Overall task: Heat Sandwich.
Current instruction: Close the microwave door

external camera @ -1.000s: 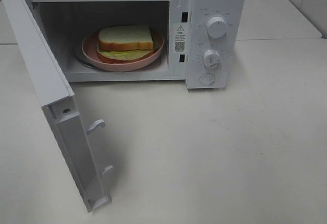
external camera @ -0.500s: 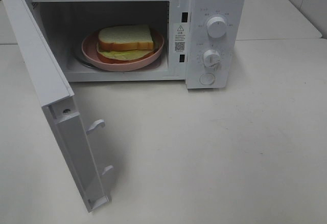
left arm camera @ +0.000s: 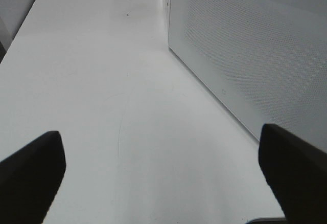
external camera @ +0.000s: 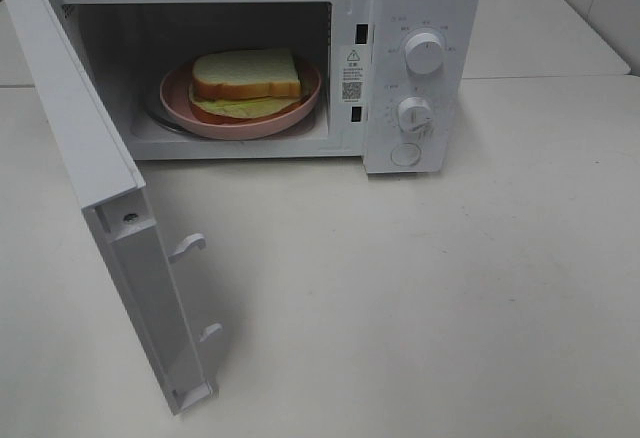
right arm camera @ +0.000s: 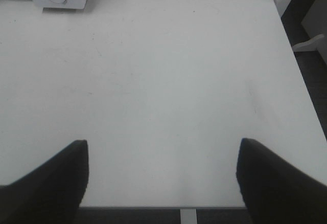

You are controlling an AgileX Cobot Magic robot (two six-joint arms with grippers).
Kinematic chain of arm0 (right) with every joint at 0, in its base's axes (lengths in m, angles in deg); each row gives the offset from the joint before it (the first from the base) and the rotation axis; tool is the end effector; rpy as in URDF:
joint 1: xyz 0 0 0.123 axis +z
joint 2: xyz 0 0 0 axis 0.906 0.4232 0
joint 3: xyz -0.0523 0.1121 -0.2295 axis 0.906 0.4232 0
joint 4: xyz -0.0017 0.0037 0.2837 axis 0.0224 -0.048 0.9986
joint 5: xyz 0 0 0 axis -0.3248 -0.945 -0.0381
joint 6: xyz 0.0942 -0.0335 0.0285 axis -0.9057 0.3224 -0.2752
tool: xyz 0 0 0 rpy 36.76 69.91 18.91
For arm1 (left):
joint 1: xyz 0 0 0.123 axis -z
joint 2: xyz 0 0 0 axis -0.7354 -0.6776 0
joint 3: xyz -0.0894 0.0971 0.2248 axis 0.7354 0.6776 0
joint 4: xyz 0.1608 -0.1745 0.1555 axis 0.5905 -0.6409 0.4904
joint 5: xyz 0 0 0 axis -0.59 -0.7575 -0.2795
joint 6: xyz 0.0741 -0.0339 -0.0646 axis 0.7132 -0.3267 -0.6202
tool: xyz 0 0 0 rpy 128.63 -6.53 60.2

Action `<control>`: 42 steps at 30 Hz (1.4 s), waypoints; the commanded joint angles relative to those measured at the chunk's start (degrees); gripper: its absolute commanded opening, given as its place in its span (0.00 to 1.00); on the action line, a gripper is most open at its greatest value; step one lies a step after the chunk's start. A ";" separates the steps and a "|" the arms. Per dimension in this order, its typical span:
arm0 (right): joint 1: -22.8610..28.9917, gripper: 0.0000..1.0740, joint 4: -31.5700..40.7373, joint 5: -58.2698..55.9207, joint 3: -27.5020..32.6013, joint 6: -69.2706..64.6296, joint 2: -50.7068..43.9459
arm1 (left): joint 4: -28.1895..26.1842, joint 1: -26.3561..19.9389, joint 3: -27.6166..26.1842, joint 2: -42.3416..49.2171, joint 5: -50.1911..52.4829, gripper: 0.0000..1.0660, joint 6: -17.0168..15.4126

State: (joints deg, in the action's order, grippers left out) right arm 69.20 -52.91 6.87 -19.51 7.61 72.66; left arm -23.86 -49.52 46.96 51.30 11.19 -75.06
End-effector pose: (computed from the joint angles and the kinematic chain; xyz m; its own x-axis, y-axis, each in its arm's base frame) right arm 0.0578 -0.0069 0.2926 -0.5147 -0.0459 -0.8561 0.0152 0.9979 -0.0627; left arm 0.0603 -0.0057 0.2881 -0.4374 -0.0201 -0.8990 0.0304 0.9988 -0.0371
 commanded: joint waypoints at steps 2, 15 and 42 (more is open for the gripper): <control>-2.06 0.71 0.57 3.44 0.92 -0.23 -3.61 | 0.00 0.00 0.23 1.49 0.46 0.91 -0.17; -3.09 0.71 1.38 5.73 2.41 0.00 -4.24 | 0.00 0.00 0.23 1.32 0.46 0.91 -0.17; -3.09 0.71 1.38 5.73 2.35 0.00 -4.24 | 0.00 0.00 0.23 1.32 0.46 0.91 -0.17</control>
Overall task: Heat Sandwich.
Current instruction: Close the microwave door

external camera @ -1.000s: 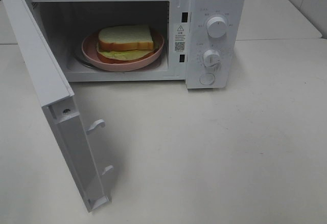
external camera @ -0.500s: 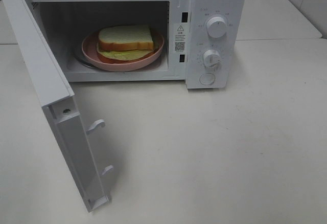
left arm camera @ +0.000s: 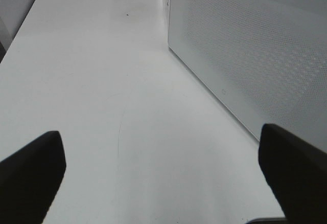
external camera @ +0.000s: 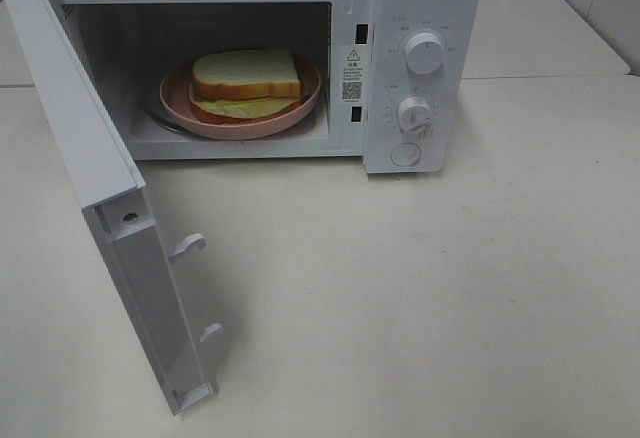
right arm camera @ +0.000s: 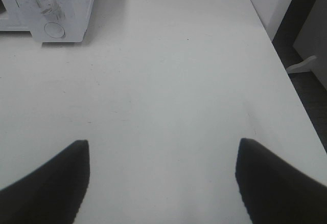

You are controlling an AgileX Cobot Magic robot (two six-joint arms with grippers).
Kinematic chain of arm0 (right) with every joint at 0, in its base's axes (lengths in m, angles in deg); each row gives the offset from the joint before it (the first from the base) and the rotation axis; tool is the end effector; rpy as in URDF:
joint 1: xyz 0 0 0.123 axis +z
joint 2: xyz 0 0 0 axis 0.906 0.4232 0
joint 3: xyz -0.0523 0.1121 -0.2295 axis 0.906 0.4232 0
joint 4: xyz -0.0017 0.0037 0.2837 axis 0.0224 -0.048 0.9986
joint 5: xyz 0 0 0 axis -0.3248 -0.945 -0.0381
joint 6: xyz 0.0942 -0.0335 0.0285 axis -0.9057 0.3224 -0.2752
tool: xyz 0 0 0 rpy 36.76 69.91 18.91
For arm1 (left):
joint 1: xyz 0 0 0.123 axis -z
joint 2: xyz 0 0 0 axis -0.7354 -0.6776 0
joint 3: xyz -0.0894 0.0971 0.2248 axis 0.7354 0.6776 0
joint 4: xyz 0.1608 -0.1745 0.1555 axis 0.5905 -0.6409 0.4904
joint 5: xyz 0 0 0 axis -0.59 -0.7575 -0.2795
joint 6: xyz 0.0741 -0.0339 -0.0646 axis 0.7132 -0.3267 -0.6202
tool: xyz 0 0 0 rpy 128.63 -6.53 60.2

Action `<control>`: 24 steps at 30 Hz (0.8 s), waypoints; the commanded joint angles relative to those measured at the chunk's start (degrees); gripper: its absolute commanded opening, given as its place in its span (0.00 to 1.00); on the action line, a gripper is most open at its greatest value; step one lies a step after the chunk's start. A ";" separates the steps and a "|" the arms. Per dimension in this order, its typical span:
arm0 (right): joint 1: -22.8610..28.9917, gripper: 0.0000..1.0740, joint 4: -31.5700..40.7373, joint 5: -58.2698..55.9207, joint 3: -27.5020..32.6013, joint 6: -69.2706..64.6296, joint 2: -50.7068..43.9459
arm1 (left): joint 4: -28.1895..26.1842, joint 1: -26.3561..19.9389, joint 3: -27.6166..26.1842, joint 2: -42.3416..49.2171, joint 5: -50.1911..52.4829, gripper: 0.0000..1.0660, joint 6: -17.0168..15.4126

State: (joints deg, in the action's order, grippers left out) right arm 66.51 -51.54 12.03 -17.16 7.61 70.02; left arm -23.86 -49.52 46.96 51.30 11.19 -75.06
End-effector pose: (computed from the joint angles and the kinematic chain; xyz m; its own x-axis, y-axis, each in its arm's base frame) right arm 0.0593 -0.0069 0.2904 -0.4331 -0.0170 -0.9012 0.0455 0.9981 -0.0407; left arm 0.0603 -0.0057 0.2881 -0.4374 -0.0201 -0.8990 0.0304 0.9988 -0.0371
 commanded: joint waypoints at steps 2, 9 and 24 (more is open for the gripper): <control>-0.40 0.71 0.00 0.57 0.00 0.00 -1.60 | 0.00 0.00 0.23 1.32 0.46 0.91 -0.17; -0.40 0.71 0.00 0.57 0.00 0.00 -1.60 | -0.06 0.00 0.23 1.32 0.46 0.91 -0.17; -0.40 0.71 0.00 0.57 0.00 0.00 -1.60 | -0.11 0.00 -0.34 0.69 1.20 0.91 -0.34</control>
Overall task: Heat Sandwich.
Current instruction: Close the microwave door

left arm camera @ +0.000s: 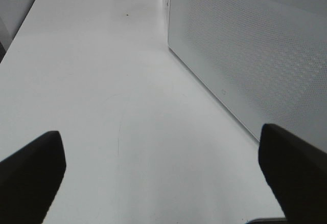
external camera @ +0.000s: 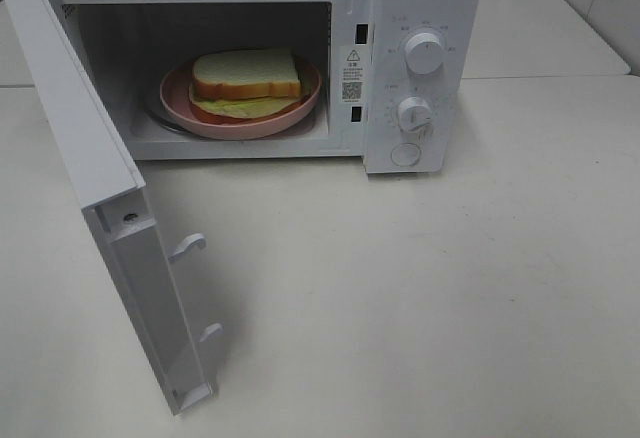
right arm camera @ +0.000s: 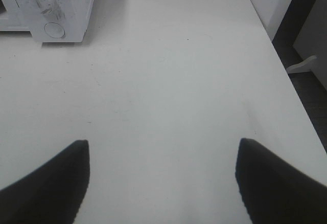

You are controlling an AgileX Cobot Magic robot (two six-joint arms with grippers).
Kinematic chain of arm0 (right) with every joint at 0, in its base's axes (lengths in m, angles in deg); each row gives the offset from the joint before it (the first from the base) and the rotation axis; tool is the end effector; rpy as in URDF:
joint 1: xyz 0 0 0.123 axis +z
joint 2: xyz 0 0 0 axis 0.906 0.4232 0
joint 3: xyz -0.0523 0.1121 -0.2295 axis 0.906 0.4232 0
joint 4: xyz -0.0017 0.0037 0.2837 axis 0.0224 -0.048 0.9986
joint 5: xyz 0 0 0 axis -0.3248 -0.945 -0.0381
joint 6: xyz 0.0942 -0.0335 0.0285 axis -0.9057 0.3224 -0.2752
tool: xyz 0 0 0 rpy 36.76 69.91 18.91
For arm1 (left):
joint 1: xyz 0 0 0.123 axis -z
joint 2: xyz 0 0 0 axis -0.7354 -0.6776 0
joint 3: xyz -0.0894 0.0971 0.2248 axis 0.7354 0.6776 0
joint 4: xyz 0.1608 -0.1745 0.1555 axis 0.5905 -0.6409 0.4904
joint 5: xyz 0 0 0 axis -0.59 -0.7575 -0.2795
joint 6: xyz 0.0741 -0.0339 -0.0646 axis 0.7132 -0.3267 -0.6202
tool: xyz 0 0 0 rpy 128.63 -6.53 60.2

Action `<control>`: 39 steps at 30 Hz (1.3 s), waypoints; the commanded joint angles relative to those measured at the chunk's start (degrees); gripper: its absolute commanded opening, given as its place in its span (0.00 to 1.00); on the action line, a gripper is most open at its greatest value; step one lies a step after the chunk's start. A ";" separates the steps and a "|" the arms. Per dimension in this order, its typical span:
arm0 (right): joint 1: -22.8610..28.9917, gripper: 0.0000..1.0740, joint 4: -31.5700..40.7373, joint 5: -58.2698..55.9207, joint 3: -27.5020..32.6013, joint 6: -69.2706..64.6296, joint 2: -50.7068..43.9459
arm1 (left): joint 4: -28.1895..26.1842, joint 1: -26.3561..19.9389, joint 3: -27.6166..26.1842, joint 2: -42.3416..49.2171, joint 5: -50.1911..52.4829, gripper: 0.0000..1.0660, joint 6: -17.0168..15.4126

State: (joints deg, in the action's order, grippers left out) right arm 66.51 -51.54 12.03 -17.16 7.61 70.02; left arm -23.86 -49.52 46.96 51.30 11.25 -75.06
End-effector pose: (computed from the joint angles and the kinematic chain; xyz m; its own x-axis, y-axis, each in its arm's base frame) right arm 0.0593 -0.0069 0.2904 -0.4331 -0.0170 -0.9012 0.0455 0.9981 -0.0407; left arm 0.0603 -0.0057 0.2882 -0.4365 -0.0201 -0.8995 0.0304 0.9988 -0.0371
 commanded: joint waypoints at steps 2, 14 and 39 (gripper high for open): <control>-0.40 0.71 0.00 0.57 0.00 0.00 -1.60 | -0.06 0.00 -0.74 0.23 1.78 0.91 -0.34; -0.40 0.71 0.00 0.57 0.00 0.00 -1.60 | 0.06 0.00 -1.95 -11.57 15.36 0.65 -0.34; -0.40 0.71 0.00 0.57 0.00 0.00 -1.60 | 1.49 0.00 12.61 -39.99 65.32 0.00 -0.11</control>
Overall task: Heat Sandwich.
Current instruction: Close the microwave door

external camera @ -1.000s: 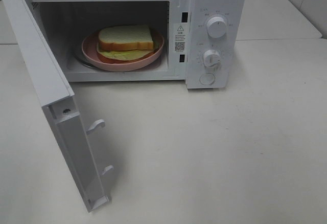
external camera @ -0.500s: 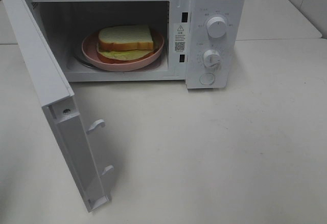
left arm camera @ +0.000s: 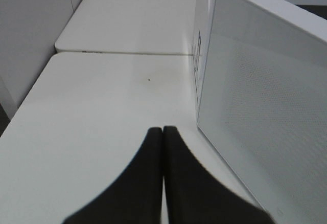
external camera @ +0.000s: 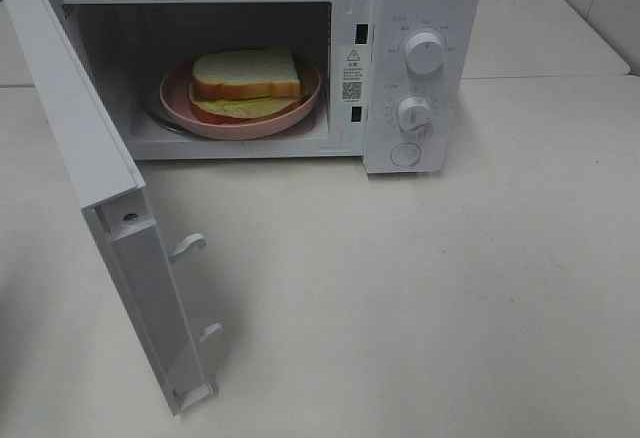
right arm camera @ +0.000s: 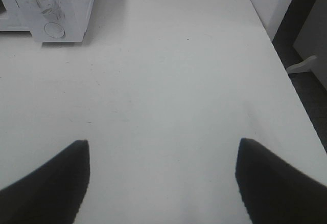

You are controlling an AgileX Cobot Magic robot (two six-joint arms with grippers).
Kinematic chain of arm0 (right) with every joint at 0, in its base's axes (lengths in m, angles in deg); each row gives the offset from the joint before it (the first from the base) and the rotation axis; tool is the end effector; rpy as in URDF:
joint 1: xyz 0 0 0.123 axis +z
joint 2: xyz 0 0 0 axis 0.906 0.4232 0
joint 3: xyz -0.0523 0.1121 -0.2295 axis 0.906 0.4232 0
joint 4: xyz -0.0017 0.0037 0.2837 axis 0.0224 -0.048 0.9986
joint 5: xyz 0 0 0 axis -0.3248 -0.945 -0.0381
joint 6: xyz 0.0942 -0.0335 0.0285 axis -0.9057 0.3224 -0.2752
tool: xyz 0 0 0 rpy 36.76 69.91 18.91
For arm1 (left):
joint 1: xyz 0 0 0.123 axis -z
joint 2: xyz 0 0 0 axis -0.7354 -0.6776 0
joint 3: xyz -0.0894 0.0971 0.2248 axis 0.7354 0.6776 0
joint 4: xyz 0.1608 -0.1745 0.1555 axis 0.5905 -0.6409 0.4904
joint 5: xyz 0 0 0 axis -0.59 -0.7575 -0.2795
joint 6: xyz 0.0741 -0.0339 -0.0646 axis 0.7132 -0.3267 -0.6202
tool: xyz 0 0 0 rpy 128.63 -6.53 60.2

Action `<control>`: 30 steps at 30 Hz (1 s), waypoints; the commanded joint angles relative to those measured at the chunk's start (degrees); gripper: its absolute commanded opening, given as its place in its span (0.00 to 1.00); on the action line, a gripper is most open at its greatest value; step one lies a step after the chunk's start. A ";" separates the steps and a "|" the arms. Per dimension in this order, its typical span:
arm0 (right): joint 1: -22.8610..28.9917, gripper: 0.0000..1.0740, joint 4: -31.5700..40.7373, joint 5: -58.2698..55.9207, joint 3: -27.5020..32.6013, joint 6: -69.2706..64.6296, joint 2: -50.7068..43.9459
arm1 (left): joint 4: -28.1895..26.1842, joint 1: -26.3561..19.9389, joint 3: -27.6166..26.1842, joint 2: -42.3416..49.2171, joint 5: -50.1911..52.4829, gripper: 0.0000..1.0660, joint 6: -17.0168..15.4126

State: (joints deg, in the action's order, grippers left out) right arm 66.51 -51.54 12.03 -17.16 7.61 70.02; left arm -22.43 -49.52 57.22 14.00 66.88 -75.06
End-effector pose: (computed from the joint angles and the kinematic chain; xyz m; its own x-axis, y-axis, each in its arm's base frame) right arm 0.0593 -0.0069 0.2904 -0.4331 -0.0170 -0.9012 0.0455 0.9981 -0.0407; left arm 0.1957 0.0070 0.2279 -0.3066 -0.0346 -0.9512 -0.0405 0.9989 -0.0232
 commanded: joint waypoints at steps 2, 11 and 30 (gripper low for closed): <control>-0.40 0.71 0.00 0.57 0.00 0.00 -1.60 | 0.06 0.00 4.47 -6.25 18.05 0.00 -0.11; -0.40 0.71 0.00 0.57 0.00 0.00 -1.60 | 2.64 0.00 5.04 -17.70 30.94 0.00 -0.11; -0.40 0.70 0.00 0.57 0.00 0.00 -1.60 | 21.60 1.89 1.43 -42.40 55.29 0.00 -8.14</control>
State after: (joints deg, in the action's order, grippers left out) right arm 66.51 -51.54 12.03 -17.16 7.61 70.02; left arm -2.43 -48.60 59.85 -27.14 119.71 -82.45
